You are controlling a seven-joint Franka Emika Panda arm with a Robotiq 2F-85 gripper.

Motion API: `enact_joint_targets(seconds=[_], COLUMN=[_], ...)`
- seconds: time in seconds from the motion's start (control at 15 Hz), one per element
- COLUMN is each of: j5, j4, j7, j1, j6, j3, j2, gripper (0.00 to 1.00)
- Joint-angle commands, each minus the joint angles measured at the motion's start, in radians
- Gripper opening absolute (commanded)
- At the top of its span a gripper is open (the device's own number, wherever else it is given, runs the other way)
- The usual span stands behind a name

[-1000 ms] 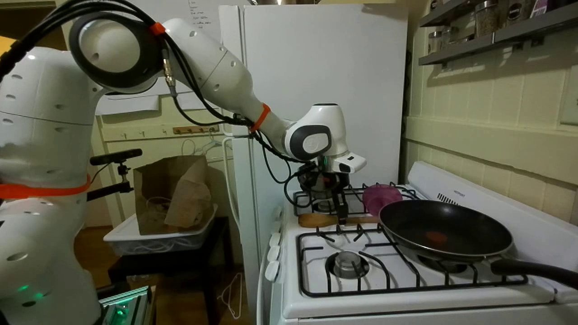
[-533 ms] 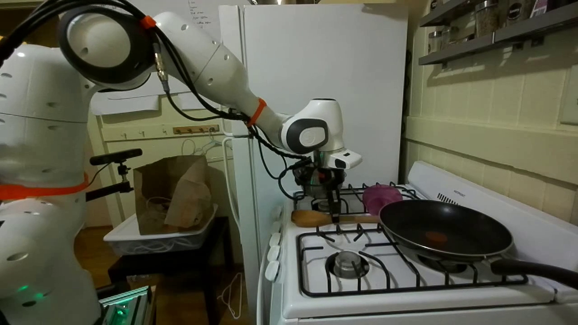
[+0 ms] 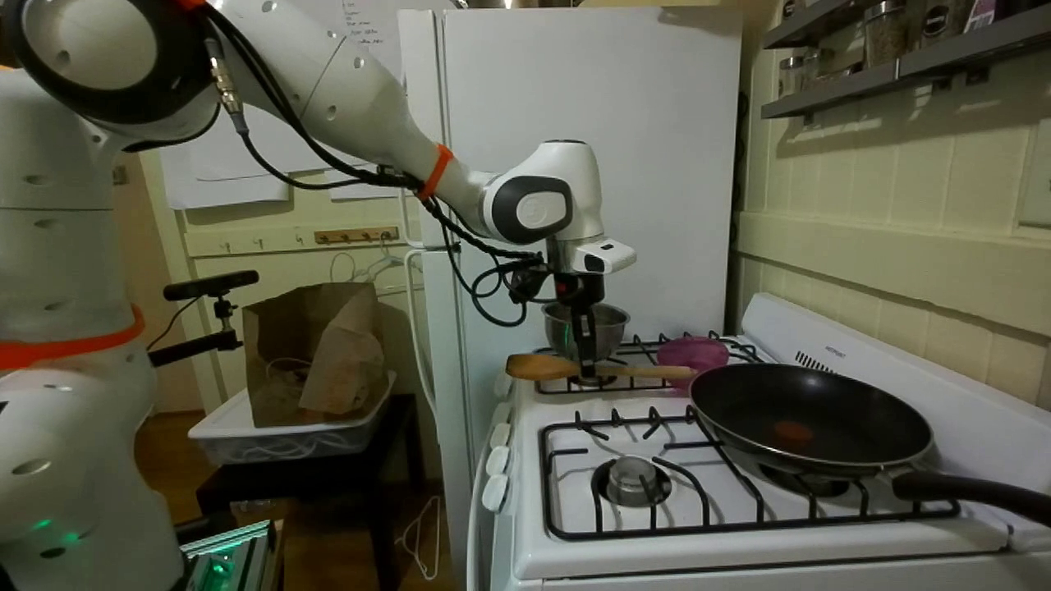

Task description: Use the cooking stick to stir the contents of the black pan

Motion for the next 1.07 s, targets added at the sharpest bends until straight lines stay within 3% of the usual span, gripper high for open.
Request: enact_joint_targets(seconds=[0.0, 0.2, 0.4, 0.67, 0.87, 1.0], j5=[-0.003, -0.057, -0.172, -0.262, -0.468, -0.634], j4=[-0.053, -0.054, -0.04, 0.006, 0.077, 0.162], j7=[0.046, 0.085, 0.127, 0.214, 0.367, 0.522], j1=[-0.012, -0.03, -0.087, -0.173, -0.207, -0.18], j6=[-0.01, 0.048, 0.197, 0.436, 0.642, 0.728], j3=[0.022, 0.027, 0.008, -0.032, -0.073, -0.151], j2=[-0.118, -0.166, -0.166, -0.077, 0.043, 0.126], gripper=[0.06, 0.06, 0.06, 0.06, 0.06, 0.06])
